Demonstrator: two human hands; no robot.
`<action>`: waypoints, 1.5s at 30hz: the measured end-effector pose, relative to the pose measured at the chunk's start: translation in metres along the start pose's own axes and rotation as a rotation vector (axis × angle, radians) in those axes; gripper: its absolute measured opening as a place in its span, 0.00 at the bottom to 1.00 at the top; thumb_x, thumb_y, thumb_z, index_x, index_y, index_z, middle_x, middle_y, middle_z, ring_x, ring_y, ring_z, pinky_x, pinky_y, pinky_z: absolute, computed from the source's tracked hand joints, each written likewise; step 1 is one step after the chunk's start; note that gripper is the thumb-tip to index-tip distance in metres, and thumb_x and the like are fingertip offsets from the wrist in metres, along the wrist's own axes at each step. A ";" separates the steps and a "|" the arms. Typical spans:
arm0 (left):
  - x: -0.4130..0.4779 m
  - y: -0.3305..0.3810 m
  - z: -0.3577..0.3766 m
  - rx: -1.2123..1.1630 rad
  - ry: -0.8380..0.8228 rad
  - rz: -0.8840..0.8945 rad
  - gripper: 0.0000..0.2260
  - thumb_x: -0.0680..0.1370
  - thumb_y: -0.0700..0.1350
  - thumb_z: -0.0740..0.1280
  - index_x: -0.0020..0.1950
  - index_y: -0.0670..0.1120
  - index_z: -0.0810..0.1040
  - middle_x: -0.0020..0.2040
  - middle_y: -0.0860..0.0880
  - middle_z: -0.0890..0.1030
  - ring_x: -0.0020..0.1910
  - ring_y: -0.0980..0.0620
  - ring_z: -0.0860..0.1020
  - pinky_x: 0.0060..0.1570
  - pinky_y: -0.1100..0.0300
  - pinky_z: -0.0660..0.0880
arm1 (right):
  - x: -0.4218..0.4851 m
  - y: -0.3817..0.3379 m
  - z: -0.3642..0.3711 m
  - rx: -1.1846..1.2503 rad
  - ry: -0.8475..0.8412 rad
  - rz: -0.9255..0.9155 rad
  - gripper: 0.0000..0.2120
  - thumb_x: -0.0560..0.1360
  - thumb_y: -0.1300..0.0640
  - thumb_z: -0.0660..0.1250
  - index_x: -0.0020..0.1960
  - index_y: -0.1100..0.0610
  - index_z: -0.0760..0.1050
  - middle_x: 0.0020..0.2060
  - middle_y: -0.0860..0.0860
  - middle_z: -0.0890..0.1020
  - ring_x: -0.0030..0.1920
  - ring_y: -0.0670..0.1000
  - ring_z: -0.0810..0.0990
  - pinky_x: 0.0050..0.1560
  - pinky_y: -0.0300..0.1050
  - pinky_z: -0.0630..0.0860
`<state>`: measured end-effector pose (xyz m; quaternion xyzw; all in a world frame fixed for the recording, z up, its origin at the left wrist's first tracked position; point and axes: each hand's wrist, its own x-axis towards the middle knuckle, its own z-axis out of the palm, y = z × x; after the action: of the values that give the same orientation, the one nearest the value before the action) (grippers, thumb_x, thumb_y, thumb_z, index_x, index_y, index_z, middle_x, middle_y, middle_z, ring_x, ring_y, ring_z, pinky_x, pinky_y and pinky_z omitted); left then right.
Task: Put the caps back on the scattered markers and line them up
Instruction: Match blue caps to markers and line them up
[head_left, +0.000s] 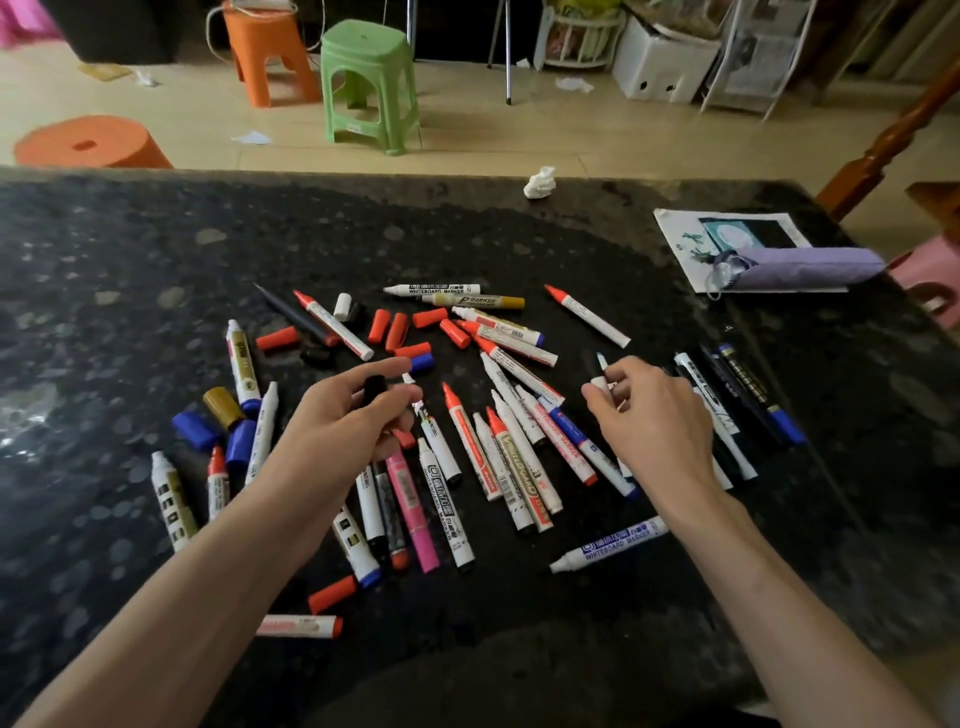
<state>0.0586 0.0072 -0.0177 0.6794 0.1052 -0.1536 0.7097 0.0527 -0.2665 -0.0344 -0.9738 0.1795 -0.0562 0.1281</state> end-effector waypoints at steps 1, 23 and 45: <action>0.001 0.001 -0.002 -0.027 0.001 -0.020 0.10 0.84 0.41 0.65 0.63 0.49 0.81 0.47 0.47 0.84 0.43 0.53 0.79 0.37 0.62 0.73 | 0.003 0.000 0.002 -0.014 0.008 -0.004 0.12 0.80 0.44 0.69 0.57 0.50 0.79 0.46 0.48 0.85 0.48 0.51 0.83 0.43 0.47 0.76; -0.006 0.016 -0.094 -0.132 0.232 0.070 0.09 0.84 0.37 0.63 0.62 0.41 0.80 0.45 0.48 0.84 0.39 0.55 0.77 0.33 0.66 0.73 | -0.001 -0.104 0.047 0.266 -0.005 -0.408 0.15 0.78 0.48 0.73 0.64 0.48 0.80 0.58 0.47 0.78 0.62 0.51 0.74 0.64 0.49 0.73; -0.012 0.022 -0.143 -0.158 0.368 0.087 0.10 0.86 0.43 0.61 0.61 0.43 0.80 0.42 0.52 0.80 0.38 0.55 0.76 0.34 0.63 0.72 | 0.021 -0.189 0.087 0.210 -0.020 -0.453 0.09 0.77 0.48 0.74 0.54 0.49 0.85 0.53 0.50 0.80 0.60 0.54 0.74 0.61 0.48 0.71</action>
<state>0.0640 0.1516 -0.0012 0.6422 0.2153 0.0126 0.7355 0.1487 -0.0835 -0.0655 -0.9710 -0.0515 -0.0922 0.2147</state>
